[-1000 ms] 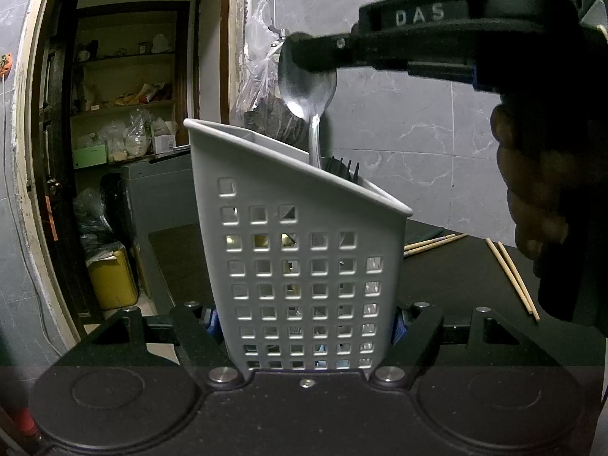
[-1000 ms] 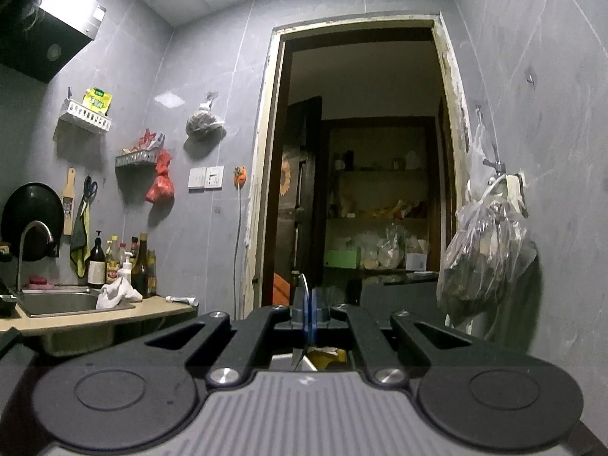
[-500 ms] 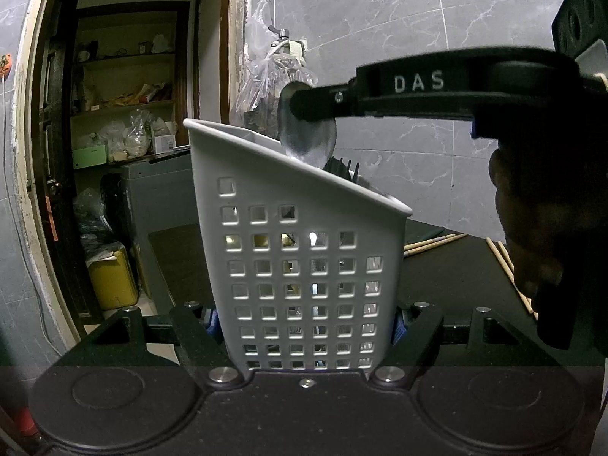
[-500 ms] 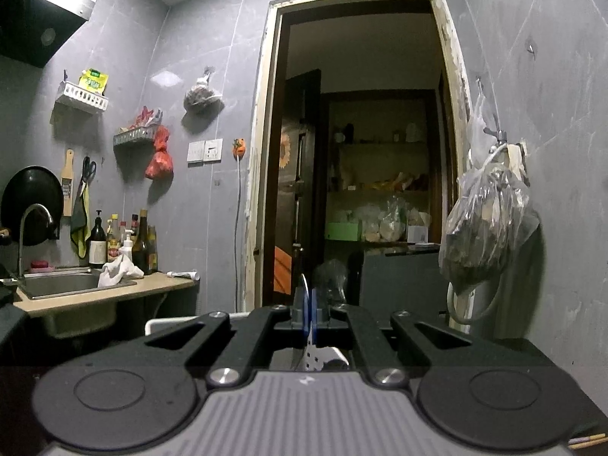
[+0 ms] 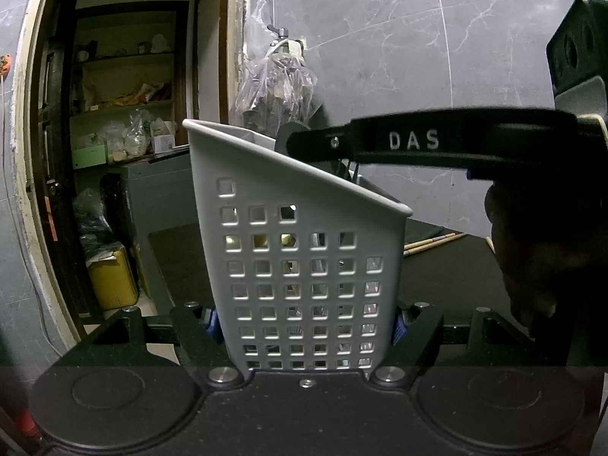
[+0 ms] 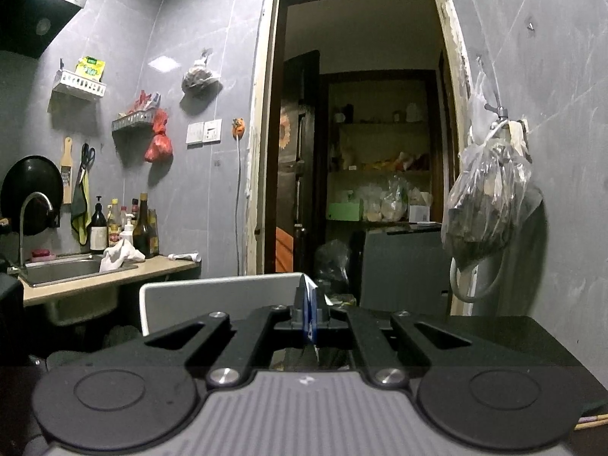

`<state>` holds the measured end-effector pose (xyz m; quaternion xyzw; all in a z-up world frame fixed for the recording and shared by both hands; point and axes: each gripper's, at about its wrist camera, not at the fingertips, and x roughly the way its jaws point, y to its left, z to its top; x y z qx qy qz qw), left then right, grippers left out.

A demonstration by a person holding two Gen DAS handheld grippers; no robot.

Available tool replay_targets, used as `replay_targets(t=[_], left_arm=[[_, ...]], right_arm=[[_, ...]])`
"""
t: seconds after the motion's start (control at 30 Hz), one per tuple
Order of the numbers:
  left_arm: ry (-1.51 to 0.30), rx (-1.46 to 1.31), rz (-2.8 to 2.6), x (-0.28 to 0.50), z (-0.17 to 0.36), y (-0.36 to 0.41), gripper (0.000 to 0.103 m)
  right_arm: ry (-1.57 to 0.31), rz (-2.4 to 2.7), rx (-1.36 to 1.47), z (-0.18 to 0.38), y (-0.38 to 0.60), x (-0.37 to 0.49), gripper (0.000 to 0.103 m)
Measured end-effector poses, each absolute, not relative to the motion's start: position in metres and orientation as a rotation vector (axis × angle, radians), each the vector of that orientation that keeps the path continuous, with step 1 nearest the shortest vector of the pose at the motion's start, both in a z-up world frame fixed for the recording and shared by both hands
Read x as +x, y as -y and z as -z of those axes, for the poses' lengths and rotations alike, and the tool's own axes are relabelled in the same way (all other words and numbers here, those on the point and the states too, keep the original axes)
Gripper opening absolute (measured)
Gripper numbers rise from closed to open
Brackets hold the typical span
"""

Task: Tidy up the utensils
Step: 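Open the right tool over the basket to release the spoon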

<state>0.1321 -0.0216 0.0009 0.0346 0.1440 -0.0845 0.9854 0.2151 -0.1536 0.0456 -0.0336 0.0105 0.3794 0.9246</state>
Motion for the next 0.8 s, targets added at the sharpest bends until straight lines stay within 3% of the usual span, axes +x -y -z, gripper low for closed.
replay_targets(t=[0.8], left_arm=[[-0.289,0.07,0.169,0.1322,-0.001,0.022,0.076]], right_arm=[[-0.047,-0.775,-0.106,-0.0391,0.1499,0.2152,0.004]])
